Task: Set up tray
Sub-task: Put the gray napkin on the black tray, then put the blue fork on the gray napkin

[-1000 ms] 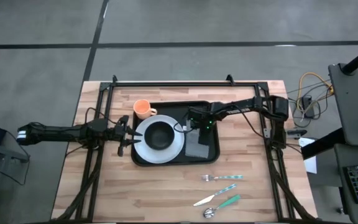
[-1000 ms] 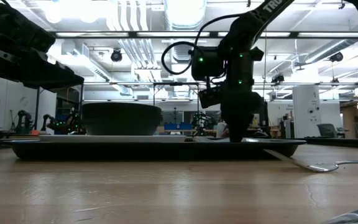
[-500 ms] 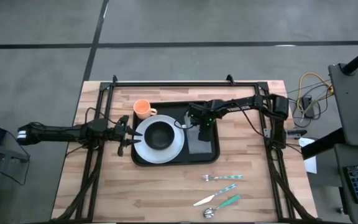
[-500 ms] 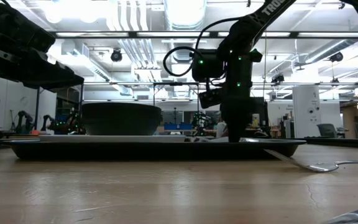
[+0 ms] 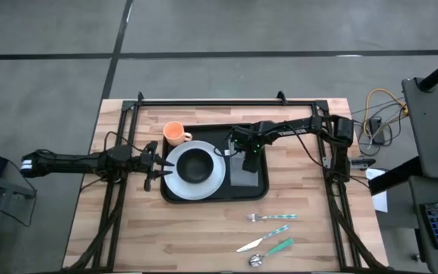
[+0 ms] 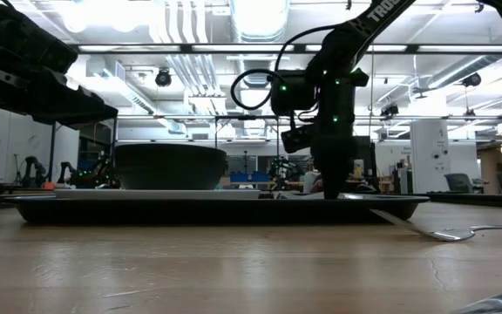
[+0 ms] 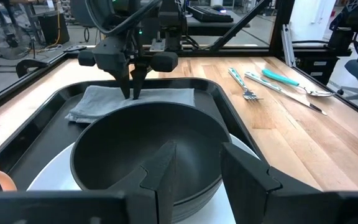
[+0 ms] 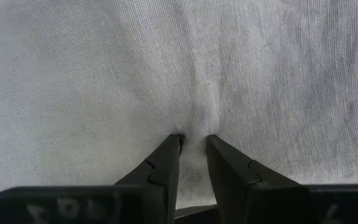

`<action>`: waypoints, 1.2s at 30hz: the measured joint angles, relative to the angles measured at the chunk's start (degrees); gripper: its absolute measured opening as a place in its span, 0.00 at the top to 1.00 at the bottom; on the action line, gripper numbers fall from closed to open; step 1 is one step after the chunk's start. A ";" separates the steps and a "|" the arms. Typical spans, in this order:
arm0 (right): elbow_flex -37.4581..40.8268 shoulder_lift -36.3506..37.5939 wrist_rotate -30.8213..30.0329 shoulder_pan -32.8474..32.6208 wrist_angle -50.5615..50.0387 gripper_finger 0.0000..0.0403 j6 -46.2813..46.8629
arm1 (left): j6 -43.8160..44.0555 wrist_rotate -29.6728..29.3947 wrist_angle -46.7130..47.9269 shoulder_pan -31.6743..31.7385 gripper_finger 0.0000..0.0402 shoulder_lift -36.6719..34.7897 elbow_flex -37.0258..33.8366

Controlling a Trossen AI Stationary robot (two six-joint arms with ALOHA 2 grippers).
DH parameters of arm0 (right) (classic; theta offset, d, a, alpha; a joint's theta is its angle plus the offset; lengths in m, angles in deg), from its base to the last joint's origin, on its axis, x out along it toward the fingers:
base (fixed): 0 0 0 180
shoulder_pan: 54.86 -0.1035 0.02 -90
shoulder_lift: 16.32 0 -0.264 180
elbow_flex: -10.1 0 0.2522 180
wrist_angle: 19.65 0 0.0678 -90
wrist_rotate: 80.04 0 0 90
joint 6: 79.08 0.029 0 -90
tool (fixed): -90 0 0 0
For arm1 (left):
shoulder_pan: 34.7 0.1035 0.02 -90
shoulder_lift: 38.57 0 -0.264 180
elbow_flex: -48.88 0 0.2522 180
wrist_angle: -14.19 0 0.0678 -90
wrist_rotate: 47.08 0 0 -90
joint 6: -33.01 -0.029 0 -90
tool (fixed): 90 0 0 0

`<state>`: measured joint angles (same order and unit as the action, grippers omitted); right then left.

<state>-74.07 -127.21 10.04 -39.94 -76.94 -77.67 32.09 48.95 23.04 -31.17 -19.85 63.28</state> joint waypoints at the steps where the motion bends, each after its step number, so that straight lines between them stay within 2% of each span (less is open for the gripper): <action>1: 0.02 0.07 -0.02 0.00 -0.10 0.83 -0.01 | -0.01 0.00 0.00 0.00 0.74 0.00 -0.02; 16: 0.24 6.30 1.68 -0.10 -1.25 0.83 2.09 | -0.01 0.02 0.00 0.00 0.74 0.02 -0.02; 23: 0.15 6.93 1.73 -1.30 -1.11 0.83 2.91 | 0.01 -0.01 0.00 -0.02 0.74 0.02 -0.04; 31: -0.52 6.95 2.11 -2.53 -1.09 0.83 10.27 | 0.00 0.00 0.00 -0.02 0.74 0.02 -0.04; 36: -0.59 7.19 6.17 -4.29 -1.22 0.83 11.96 | 0.01 0.01 0.00 -0.01 0.74 0.02 -0.03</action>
<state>-74.66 -120.02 16.21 -44.23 -78.16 -65.71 32.09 48.96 23.04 -31.18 -19.83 63.25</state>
